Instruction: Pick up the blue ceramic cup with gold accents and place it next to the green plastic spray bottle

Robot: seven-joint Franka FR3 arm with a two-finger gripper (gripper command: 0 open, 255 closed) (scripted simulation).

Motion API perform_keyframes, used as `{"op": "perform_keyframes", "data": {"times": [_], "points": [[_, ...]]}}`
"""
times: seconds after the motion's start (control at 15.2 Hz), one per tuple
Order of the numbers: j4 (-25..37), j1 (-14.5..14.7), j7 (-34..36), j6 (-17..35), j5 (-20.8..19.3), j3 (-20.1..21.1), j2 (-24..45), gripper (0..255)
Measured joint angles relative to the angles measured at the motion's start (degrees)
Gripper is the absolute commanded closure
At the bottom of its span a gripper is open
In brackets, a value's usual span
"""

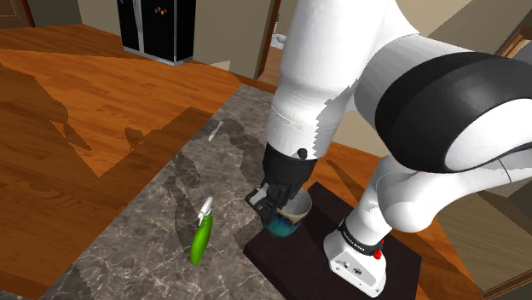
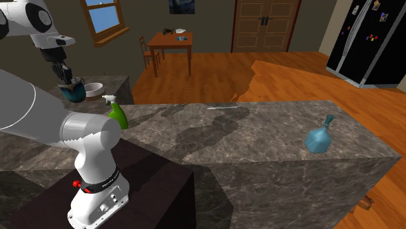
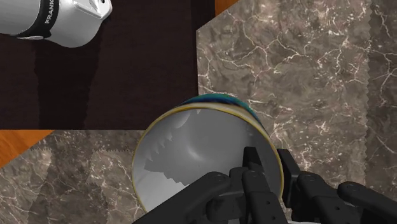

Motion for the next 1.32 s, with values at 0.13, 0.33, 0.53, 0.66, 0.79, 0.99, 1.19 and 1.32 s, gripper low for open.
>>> {"op": "perform_keyframes", "data": {"times": [0.13, 0.33, 0.53, 0.66, 0.79, 0.99, 1.19, 1.32], "points": [[-0.9, 0.2, 0.5, 1.2, 0.4, 0.8, 0.3, 255], [-2.5, 0.1, 0.5, 3.6, 0.7, 1.6, 0.9, 255], [-4.4, 0.2, 0.6, 5.9, 1.1, 2.4, 1.4, 255], [-5.8, 0.3, 0.5, 7.5, 1.4, 2.8, 1.6, 255], [-6.9, 0.2, 0.6, 9.4, 1.6, 3.6, 2.3, 255], [-8.4, 0.1, 0.7, 11.8, 1.9, 4.5, 3.2, 255], [-9.7, -0.2, 0.8, 14.4, 2.0, 5.5, 4.6, 255], [-10.7, -0.5, 0.8, 16.2, 2.0, 6.1, 5.5, 255]]}}
